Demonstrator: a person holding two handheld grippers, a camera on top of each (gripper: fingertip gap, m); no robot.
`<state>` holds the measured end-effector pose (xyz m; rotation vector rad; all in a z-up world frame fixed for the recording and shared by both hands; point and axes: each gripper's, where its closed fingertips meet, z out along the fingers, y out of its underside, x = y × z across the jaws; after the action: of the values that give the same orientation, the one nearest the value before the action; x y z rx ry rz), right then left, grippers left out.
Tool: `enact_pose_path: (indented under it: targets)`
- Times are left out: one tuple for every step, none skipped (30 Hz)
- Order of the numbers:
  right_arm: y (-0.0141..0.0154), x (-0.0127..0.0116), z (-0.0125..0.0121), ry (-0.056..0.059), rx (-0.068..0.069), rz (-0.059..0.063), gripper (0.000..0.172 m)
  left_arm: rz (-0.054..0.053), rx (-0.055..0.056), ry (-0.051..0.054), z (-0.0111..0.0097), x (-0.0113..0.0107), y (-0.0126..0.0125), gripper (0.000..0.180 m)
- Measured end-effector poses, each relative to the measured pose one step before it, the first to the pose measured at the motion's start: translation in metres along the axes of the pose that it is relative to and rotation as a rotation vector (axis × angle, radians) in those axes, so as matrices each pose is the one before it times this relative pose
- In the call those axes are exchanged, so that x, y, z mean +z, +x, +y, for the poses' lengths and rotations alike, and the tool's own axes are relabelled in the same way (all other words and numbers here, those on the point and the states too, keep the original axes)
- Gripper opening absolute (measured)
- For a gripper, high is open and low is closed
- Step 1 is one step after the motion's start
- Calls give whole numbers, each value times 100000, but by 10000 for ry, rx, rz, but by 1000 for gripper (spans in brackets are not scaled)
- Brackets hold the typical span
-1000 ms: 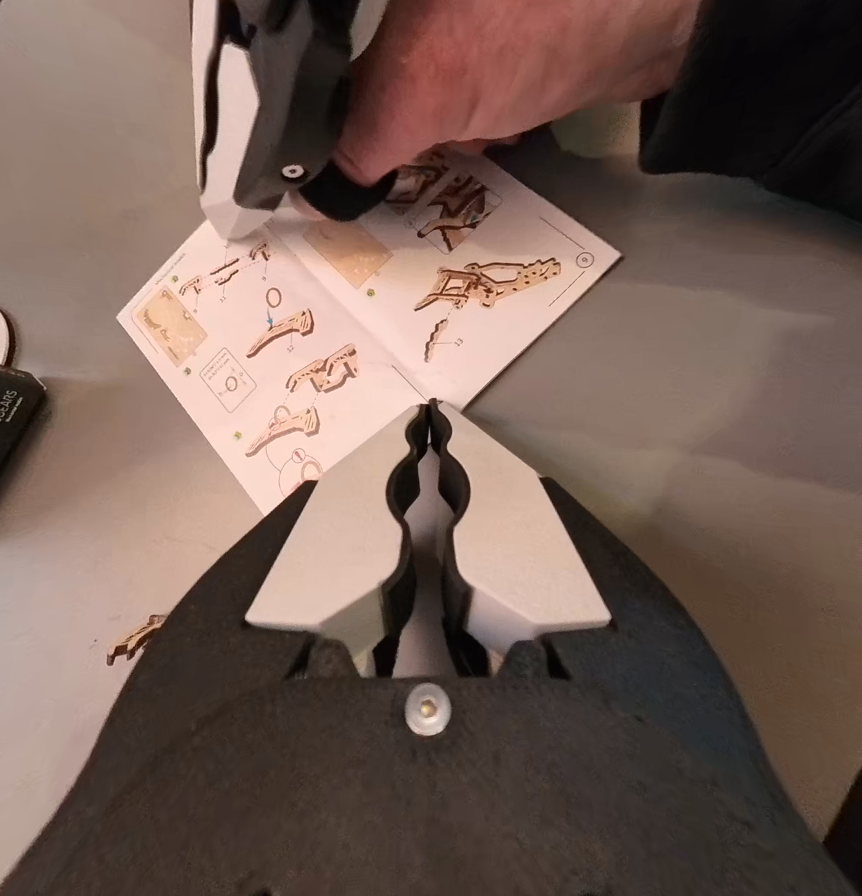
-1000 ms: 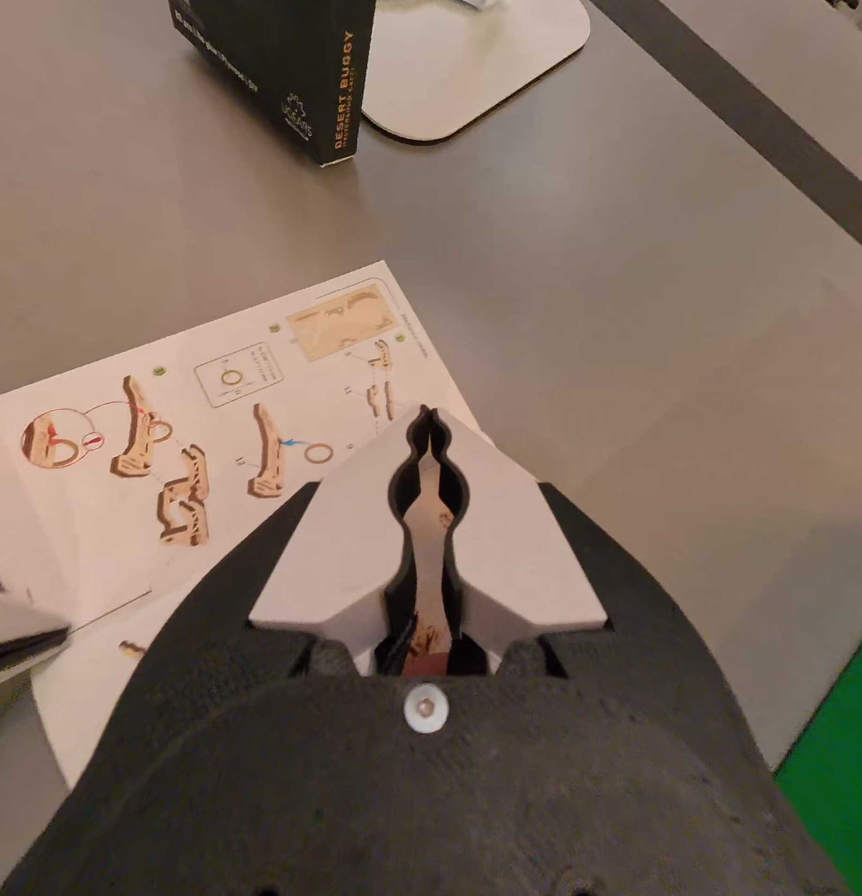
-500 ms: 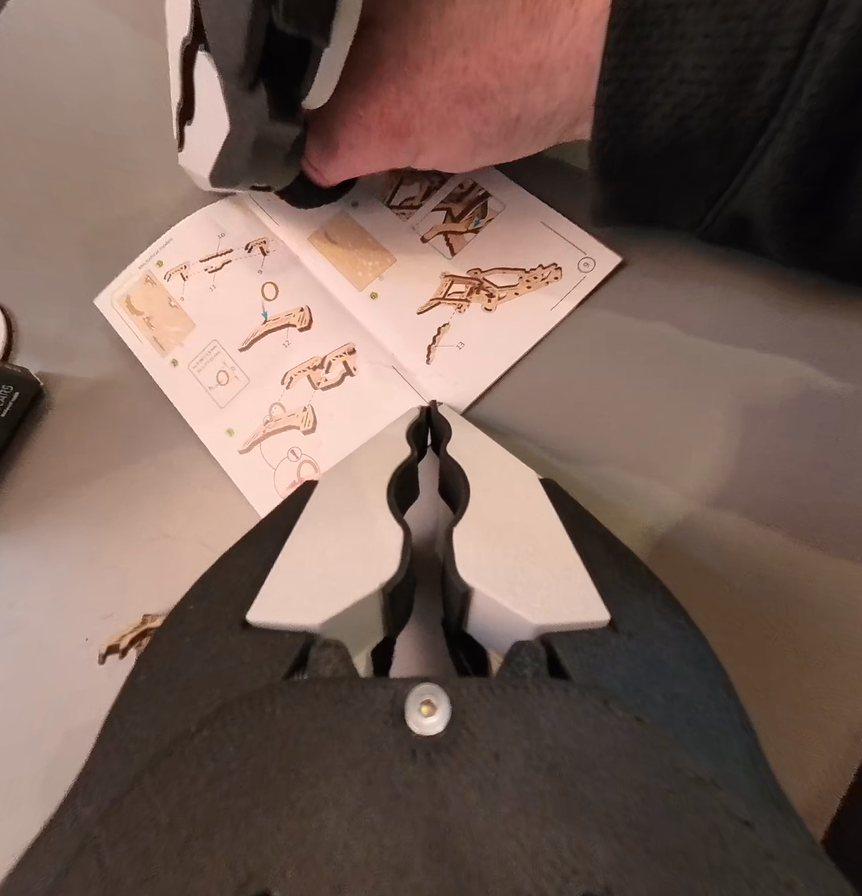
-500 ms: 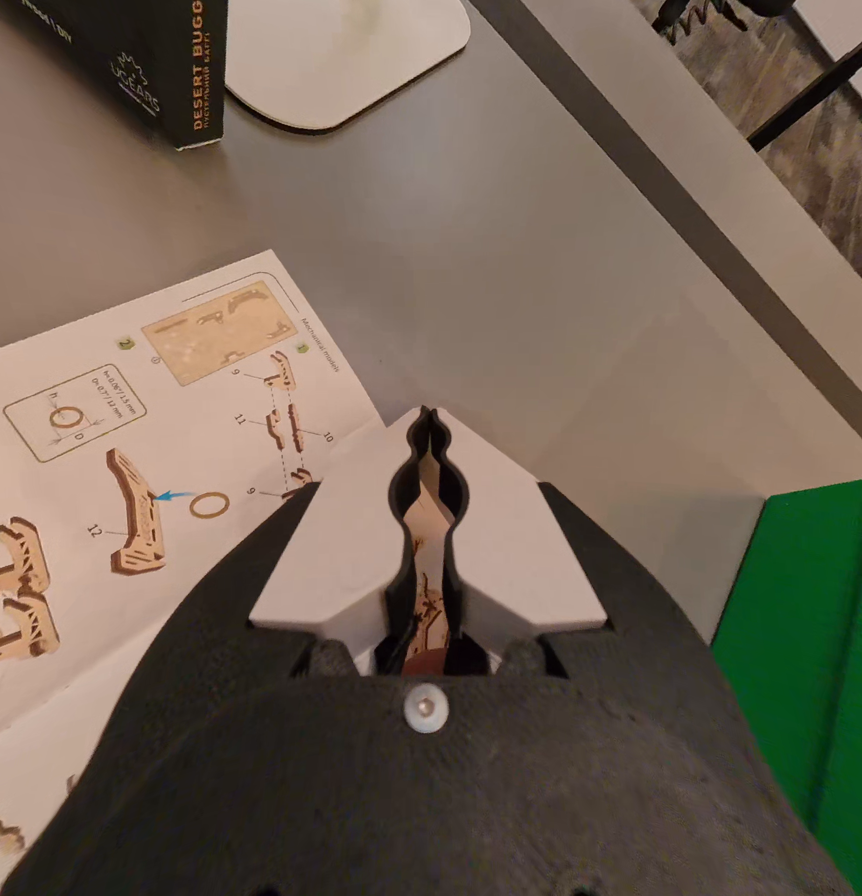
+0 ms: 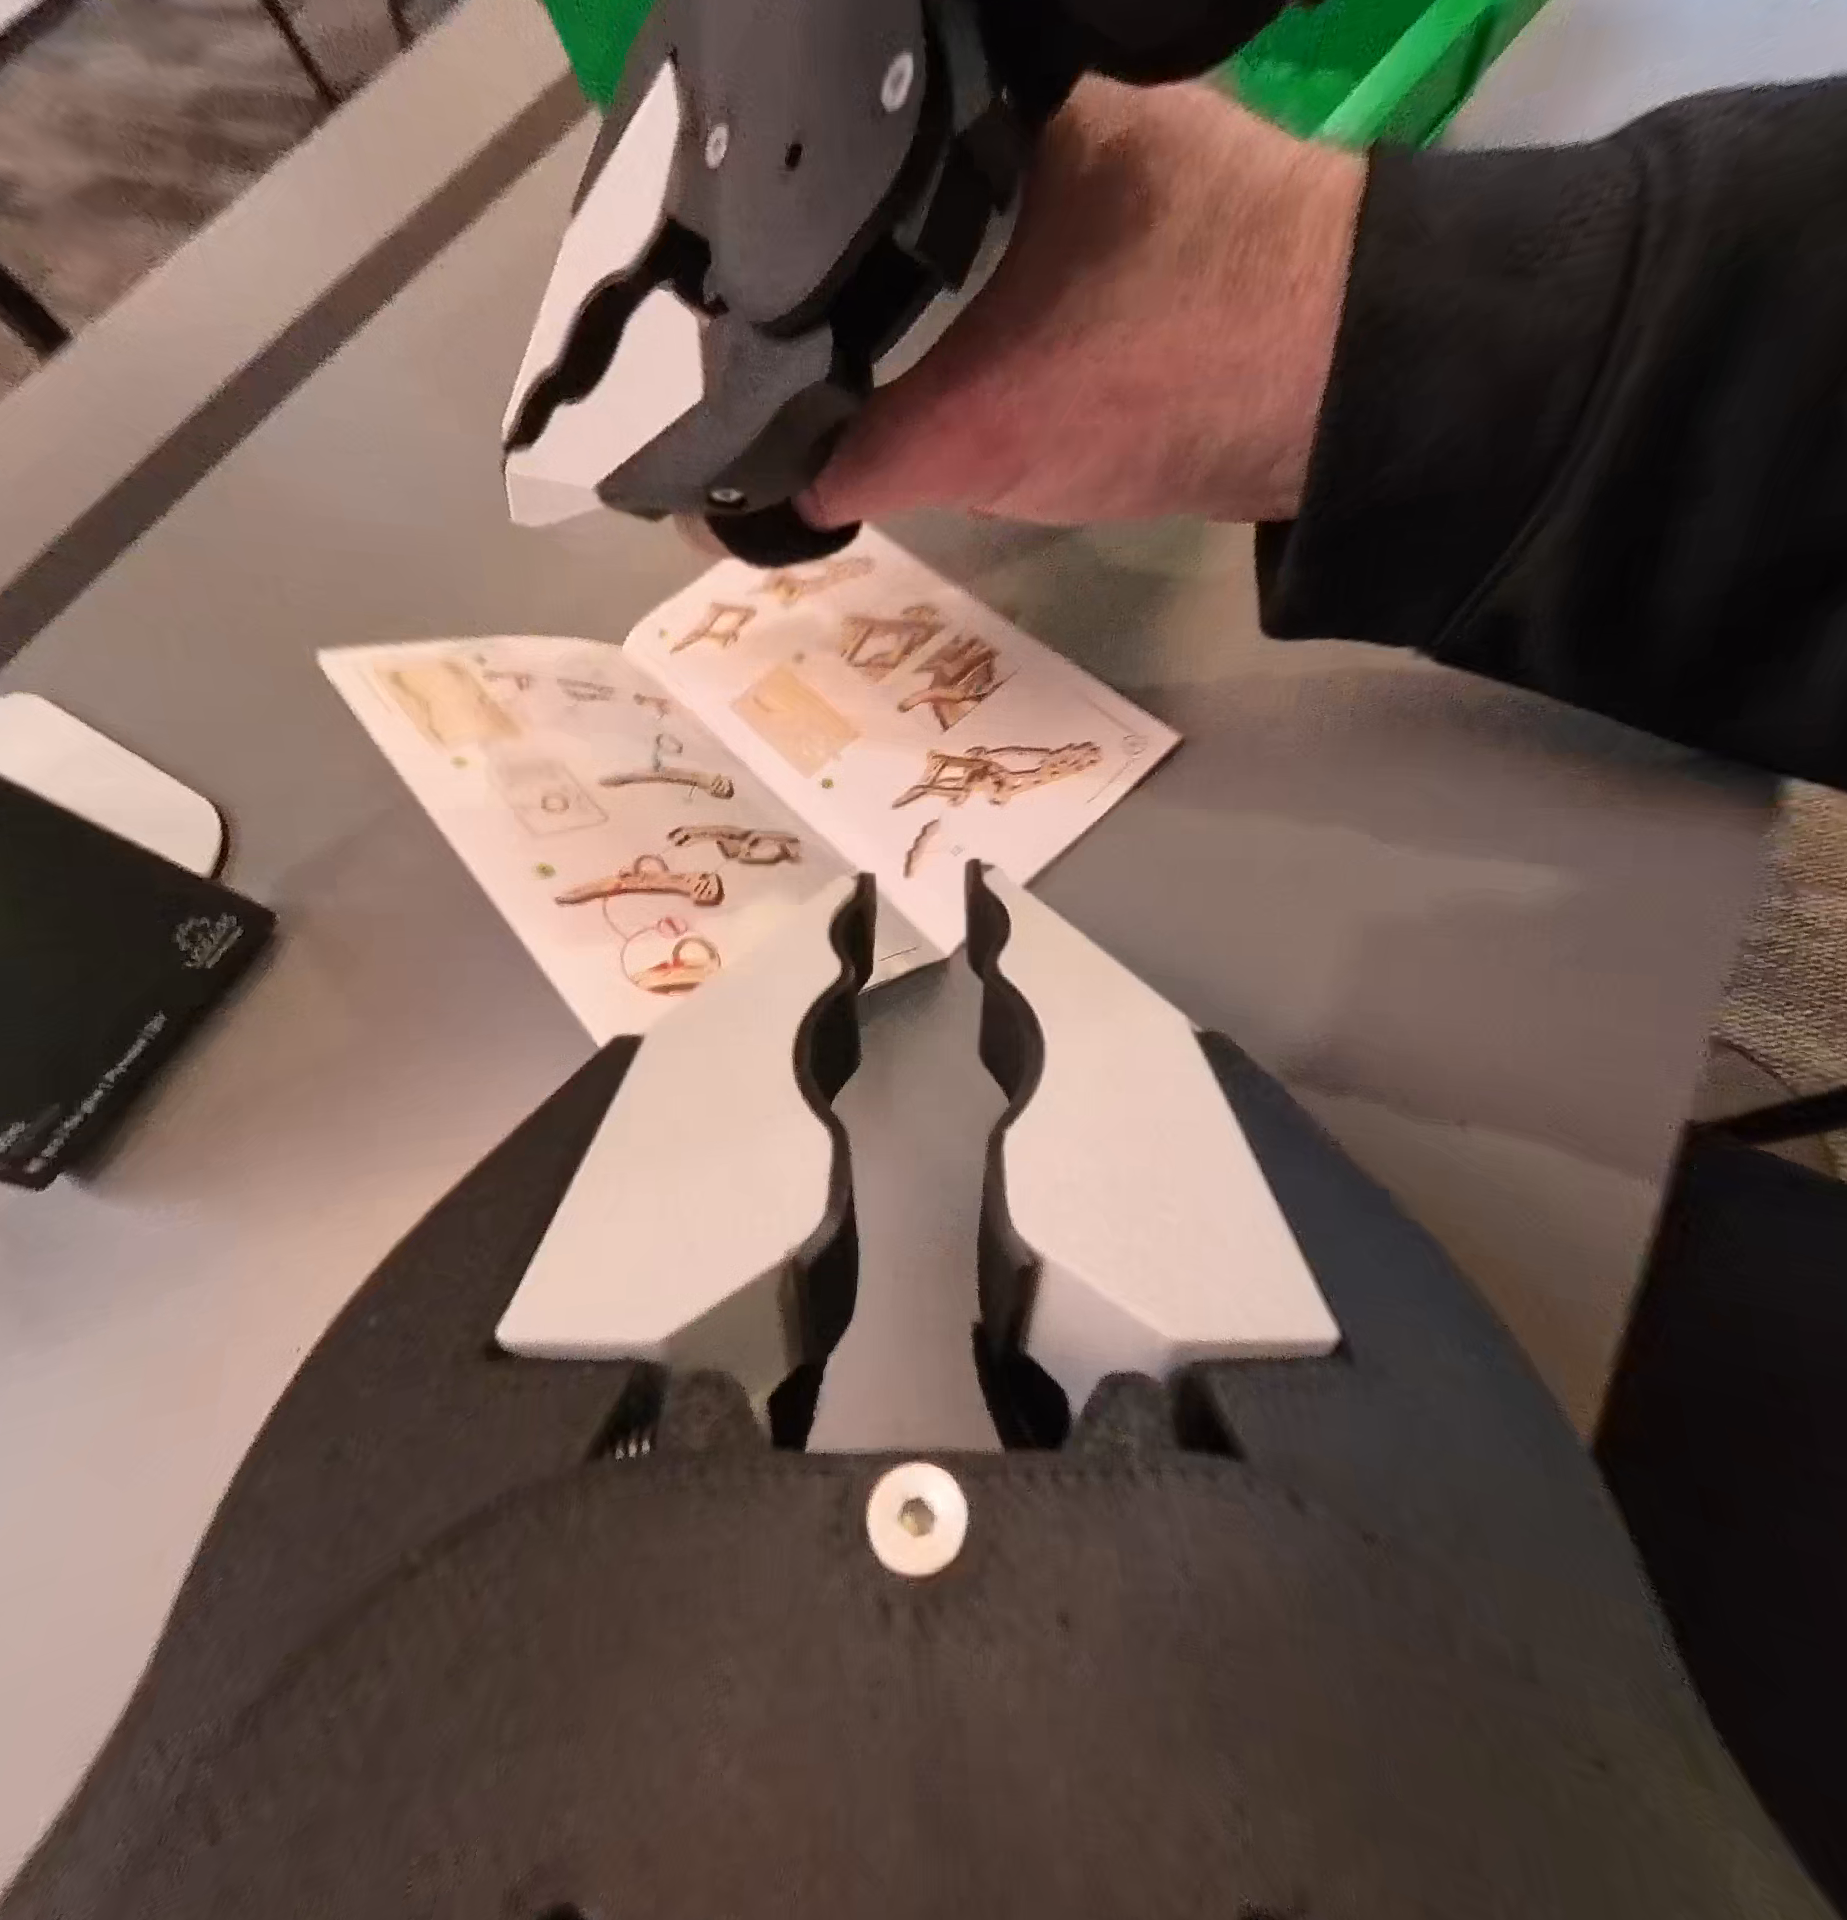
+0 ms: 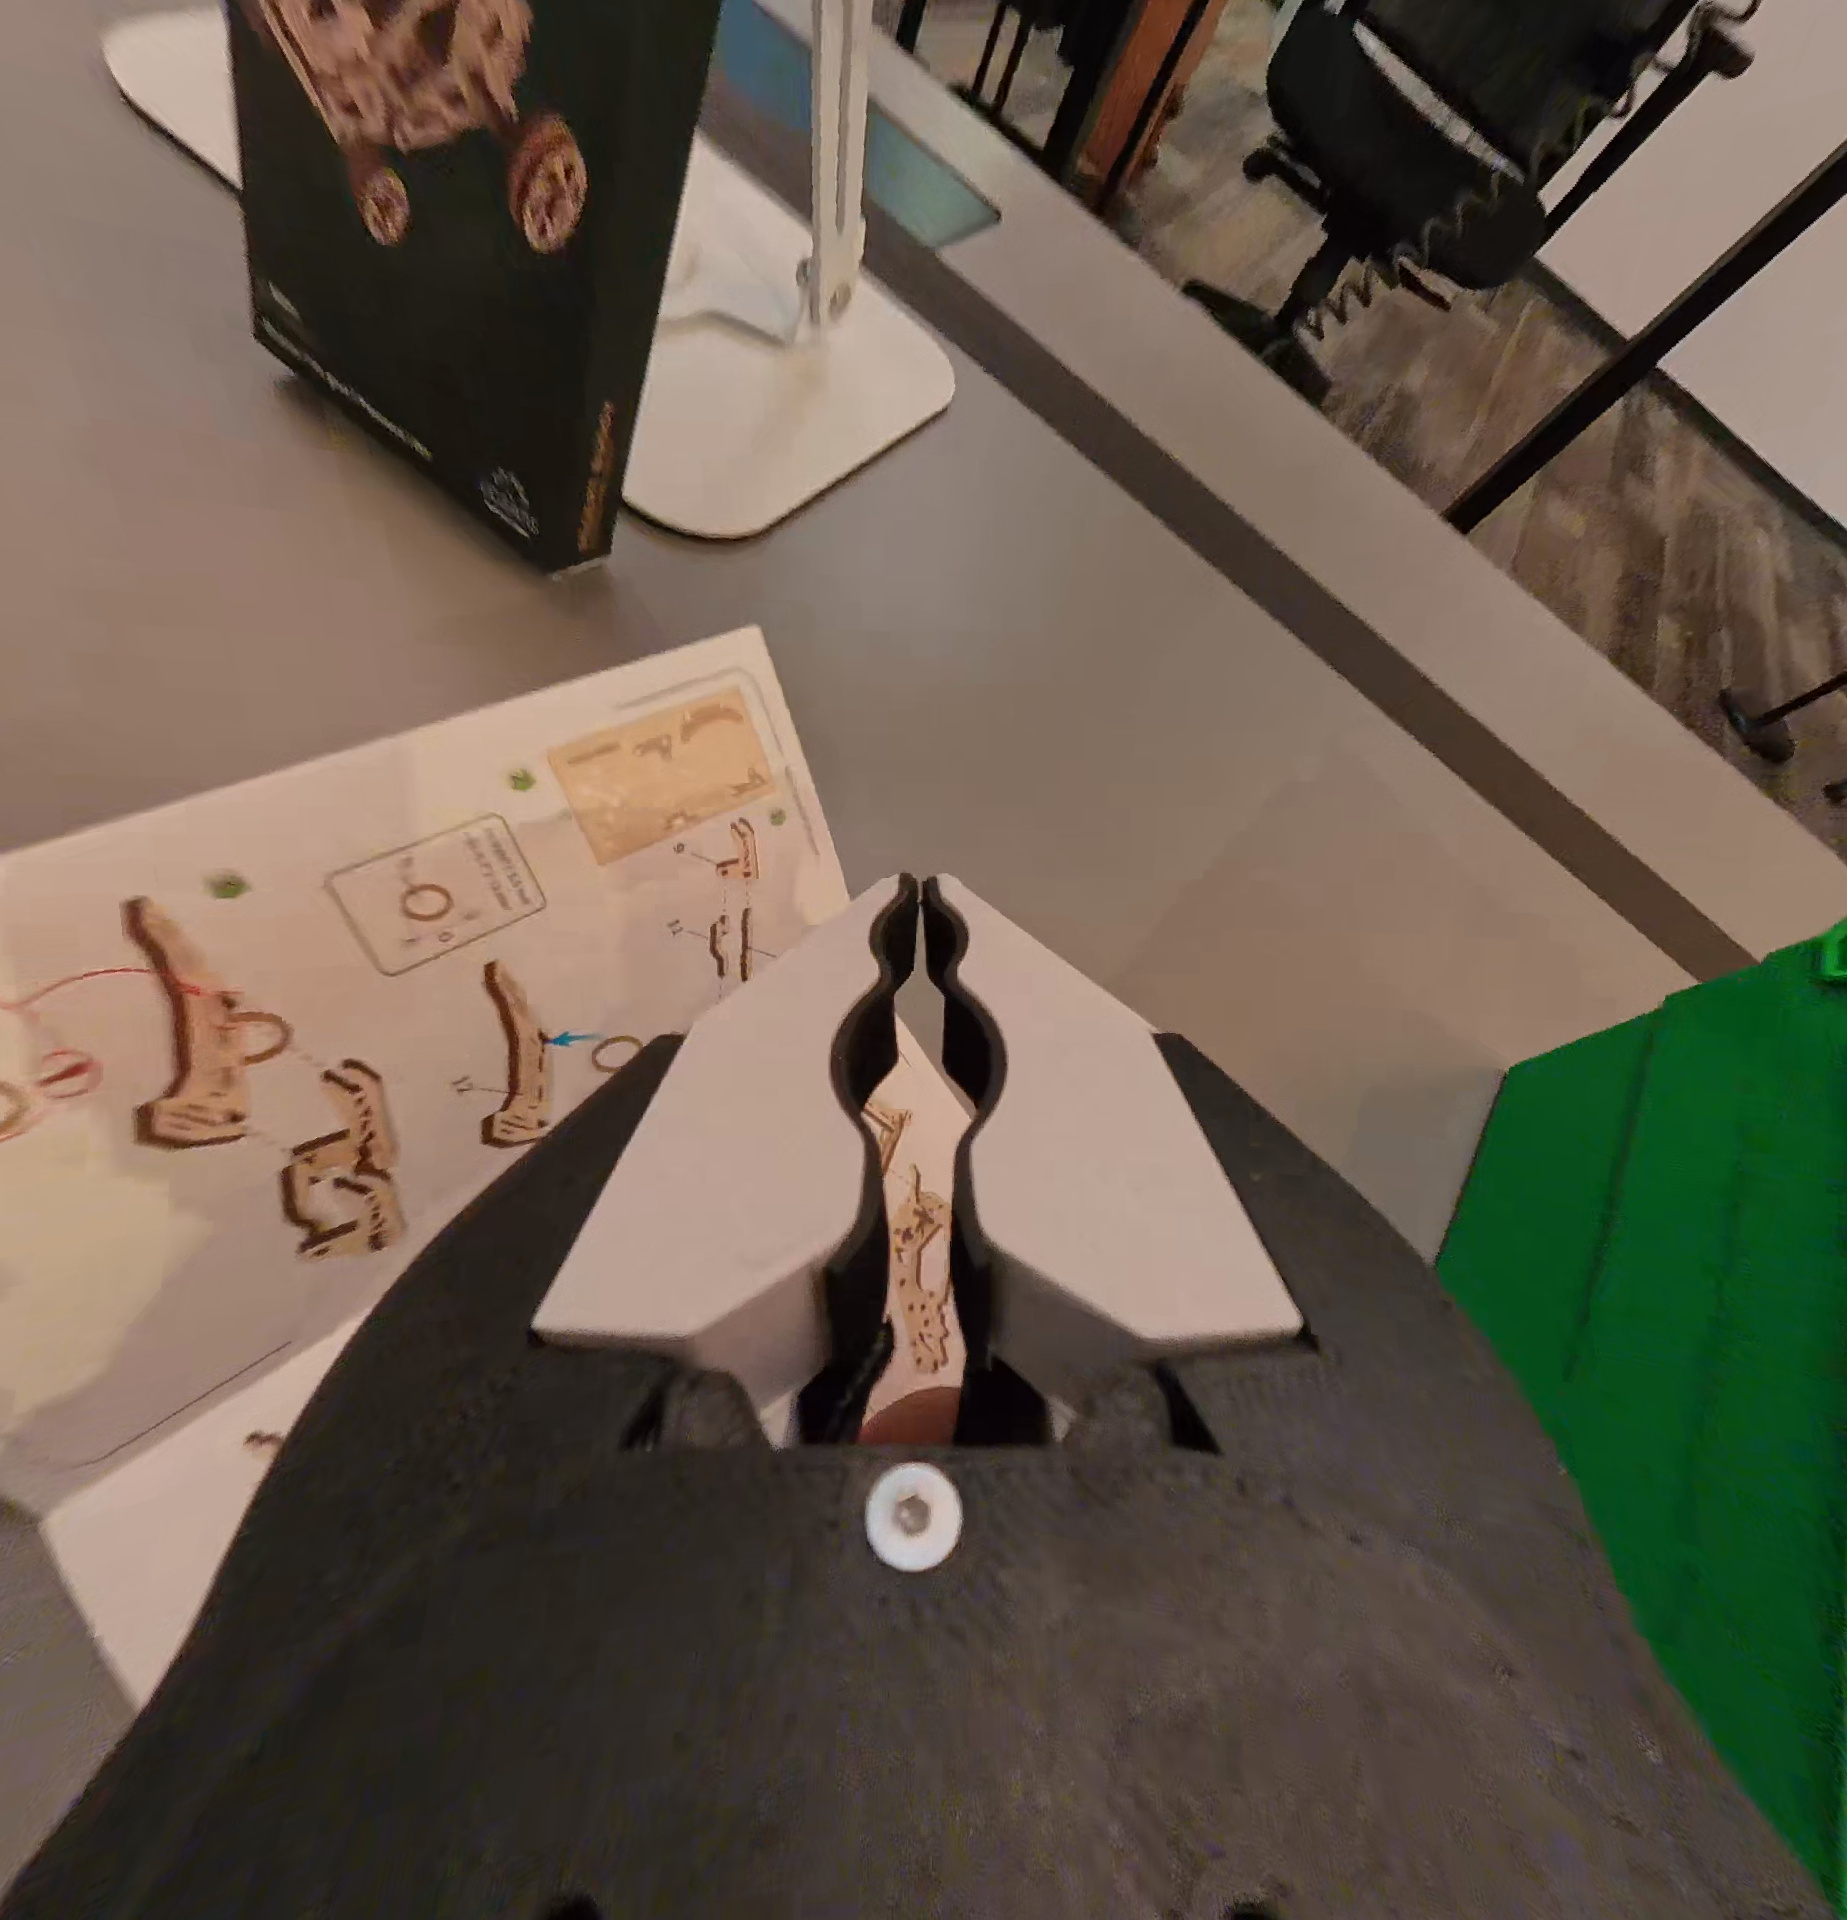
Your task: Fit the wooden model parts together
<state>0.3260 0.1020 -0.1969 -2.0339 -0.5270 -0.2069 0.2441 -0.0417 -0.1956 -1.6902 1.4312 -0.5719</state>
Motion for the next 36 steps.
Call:
enact_pose_path:
  targets:
    - [19, -605, -276, 105, 62, -35, 0, 91, 95, 281, -452, -755, 240, 15]
    - [-28, -576, -145, 53, 94, -79, 0, -20, 75, 238, -364, -747, 84, 16]
    - [27, -618, -134, 103, 103, -36, 0, 86, 73, 171, -223, -710, 238, 17]
    - [24, -700, -193, 162, 78, -22, 0, 21, 55, 189, -207, -760, 129, 17]
    - [-90, -718, -172, 146, 69, -55, 0, -173, -3, 155, -99, -786, -192, 18]
    - [-246, -717, -168, 154, 67, -123, 0, -88, -63, 54, 89, -755, -148, 18]
    - [-412, -718, -179, 165, 61, -168, 0, -54, -100, 49, 183, -790, -162, 20]
    - [-425, -772, -271, 224, 10, -94, 1, -140, -80, -14, 329, -843, -313, 22]
    - [-576, -781, -329, 244, -36, -122, 1, -244, -53, -71, 455, -896, -515, 25]
    - [-771, -730, -297, 213, -63, -186, 1, -221, -28, -99, 534, -990, -541, 27]
    - [-801, -711, -325, 229, -106, -148, 1, -330, -34, -108, 599, -1075, -807, 28]
    - [-852, -666, -368, 237, -125, -152, 0, -399, -36, -88, 645, -1163, -1039, 30]
    - [-904, -602, -360, 227, -112, -179, 1, -426, -49, -161, 788, -1124, -1202, 31]
    - [-866, -574, -350, 218, -100, -151, 1, -458, 25, -269, 1014, -1033, -1338, 33]
    - [-851, -537, -363, 210, -91, -152, 1, -492, 127, -352, 1254, -925, -1491, 39]
    - [-884, -462, -242, 146, -72, -181, 0, -473, 77, -486, 1541, -784, -1598, 42]
    - [-934, -379, -153, 123, -107, -204, 1, -366, -139, -583, 1786, -561, -1578, 47]
    - [-978, -348, -158, 175, -169, -181, 0, -315, -310, -628, 1950, -317, -1617, 57]
    - [-935, -308, -111, 150, -142, -141, 0, -222, -419, -614, 2044, -20, -1552, 71]
    - [-996, -262, -37, 123, -76, -200, 0, -162, -576, -671, 2030, 141, -1483, 85]
    - [-1119, -201, -15, 122, -29, -286, 0, -152, -724, -564, 1700, 225, -1416, 99]
    - [-971, -167, -3, 133, 7, -183, 0, -64, -838, -506, 1471, 453, -1241, 120]
    - [-868, -125, 31, 105, 37, -141, 0, 11, -774, -607, 1416, 649, -969, 138]
    - [-841, -53, 143, 51, 69, -177, 0, -23, -502, -394, 889, 605, -764, 146]
    - [-773, 17, 215, 9, 87, -177, 0, 5, -401, -88, 215, 482, -511, 148]
    - [-680, 32, 187, 34, 76, -140, 0, 36, -486, 80, -194, 466, -355, 147]
    - [-613, 65, 179, 32, 110, -144, 0, 73, -404, -135, 133, 682, -171, 146]
    - [-598, 132, 204, -3, 144, -174, 0, 153, -193, -558, 672, 852, 182, 151]
    - [-483, 133, 160, 6, 95, -127, 0, 146, -57, -427, 439, 716, 427, 155]
    - [-352, 84, 100, 11, 5, -59, 0, 18, 9, -104, -13, 525, 339, 153]
    - [-217, 36, 63, 9, -43, -12, 0, -154, 53, 49, -247, 348, 40, 155]
    - [-120, 6, 76, 4, -13, -17, 0, -60, -137, 21, -271, 76, -51, 154]
    - [-33, -7, 85, 0, 52, -22, 0, -34, -28, 105, -315, -37, -31, 146]
    - [53, -47, 46, 31, 79, 1, 0, 2, 20, 66, -146, -4, 68, 142]
    - [49, -69, -46, 69, 69, -13, 0, -2, -20, 29, -69, -33, 68, 139]
    - [-20, -71, -80, 72, 51, -49, 0, -25, -48, 93, -120, -130, 44, 131]
